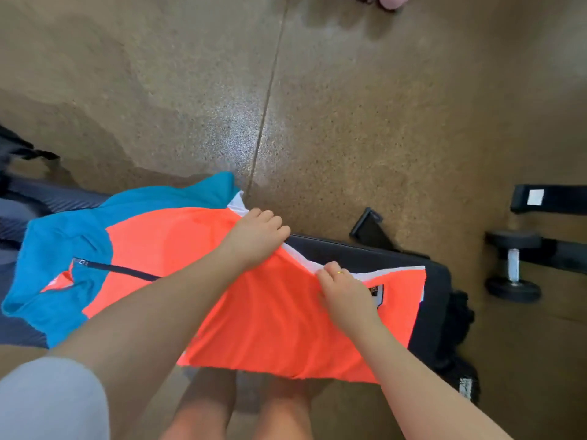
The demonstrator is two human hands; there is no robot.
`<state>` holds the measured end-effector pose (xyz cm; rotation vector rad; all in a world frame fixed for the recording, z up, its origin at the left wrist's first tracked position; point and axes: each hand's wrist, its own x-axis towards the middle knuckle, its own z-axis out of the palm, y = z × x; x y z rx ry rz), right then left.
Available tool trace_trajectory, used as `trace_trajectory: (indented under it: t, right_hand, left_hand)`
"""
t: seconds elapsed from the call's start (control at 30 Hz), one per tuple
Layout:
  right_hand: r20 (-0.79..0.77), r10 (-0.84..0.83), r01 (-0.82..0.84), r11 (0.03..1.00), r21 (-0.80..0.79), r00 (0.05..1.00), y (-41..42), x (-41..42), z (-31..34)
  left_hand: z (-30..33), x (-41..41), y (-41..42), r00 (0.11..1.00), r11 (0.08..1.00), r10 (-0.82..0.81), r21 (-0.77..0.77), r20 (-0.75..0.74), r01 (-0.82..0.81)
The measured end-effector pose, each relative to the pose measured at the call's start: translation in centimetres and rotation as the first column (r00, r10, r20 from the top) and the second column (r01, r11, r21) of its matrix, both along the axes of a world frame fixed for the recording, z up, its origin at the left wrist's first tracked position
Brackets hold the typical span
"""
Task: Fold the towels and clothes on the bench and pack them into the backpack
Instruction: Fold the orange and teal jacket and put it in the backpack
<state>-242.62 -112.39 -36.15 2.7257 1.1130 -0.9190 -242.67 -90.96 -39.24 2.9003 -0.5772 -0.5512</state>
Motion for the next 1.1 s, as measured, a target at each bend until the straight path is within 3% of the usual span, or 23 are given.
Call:
trace_trajectory:
  t: [0.07, 0.17, 0.23, 0.3, 0.4, 0.5, 0.63, 0.77, 0.83, 0.93, 1.0, 1.07, 1.1]
  right_hand:
    - [-0.098, -0.018, 0.013, 0.998, -0.054, 0.995, -1.7, -1.4, 0.3]
    - [-0.145, -0.342, 0.323, 0.936, -0.137, 0.928, -3.3, -1.6, 1.1]
    - [-0.088, -0.473, 0.455, 0.874, -0.171, 0.877, -4.4, -1.1, 0.7]
    - [-0.066, -0.425, 0.407, 0.893, -0.19, 0.903, -4.8, -0.3, 0.2]
    - [-0.06, -0.188, 0.172, 0.963, -0.206, 0.98, -4.9, 0.2, -0.3]
    - [-0.029, -0.218, 0.208, 0.957, -0.204, 0.976, -5.3, 1.1, -0.5]
    - [0.082, -0.327, 0.333, 0.94, -0.07, 0.941, -5.2, 5.0, 0.3]
    - [-0.148, -0.353, 0.329, 0.93, -0.167, 0.924, -6.5, 8.5, 0.1]
    - [-0.19, -0.4, 0.378, 0.915, -0.141, 0.897, -6.9, 10.2, 0.0]
    - [-0.066, -0.46, 0.458, 0.888, -0.048, 0.885, -7.8, 11.6, -0.5]
    - [0.056, -0.586, 0.581, 0.809, 0.082, 0.808, -8.3, 11.7, -0.6]
    - [0.024, -0.713, 0.686, 0.683, 0.253, 0.701, -8.3, 11.5, -0.5]
    - [0.005, -0.712, 0.686, 0.679, 0.26, 0.702, -8.4, 11.2, -0.7]
  left_hand:
    - [0.0, -1.1, 0.0, 0.999, 0.996, -0.042, 0.085, 0.018, 0.04]
    - [0.3, -1.9, 0.3, 0.995, 0.99, -0.104, 0.096, 0.0, 0.104]
    - [0.4, -2.0, 0.6, 0.994, 0.99, -0.112, 0.081, -0.016, 0.113]
    - [0.5, -1.5, 1.0, 0.994, 0.991, -0.106, 0.081, -0.017, 0.108]
    - [1.1, -0.5, 1.5, 0.988, 0.985, -0.126, 0.104, -0.094, 0.136]
    - [0.6, 0.2, 2.8, 0.975, 0.981, -0.143, 0.107, -0.17, 0.162]
    - [1.2, 1.6, 4.0, 0.996, 0.998, -0.023, -0.053, -0.09, 0.018]
    - [1.2, 3.1, 4.9, 0.986, 0.97, 0.137, -0.187, -0.097, -0.153]
    - [1.3, 3.8, 5.0, 0.98, 0.968, 0.172, -0.171, -0.096, -0.187]
    - [0.9, 3.7, 4.1, 0.959, 0.952, 0.278, -0.121, -0.047, -0.282]
    - [0.3, 3.4, 3.0, 0.927, 0.924, 0.373, -0.072, -0.035, -0.375]
    - [-0.3, 3.1, 2.0, 0.847, 0.85, 0.527, 0.028, -0.068, -0.526]
    - [-0.6, 3.0, 1.6, 0.798, 0.801, 0.598, 0.08, -0.072, -0.593]
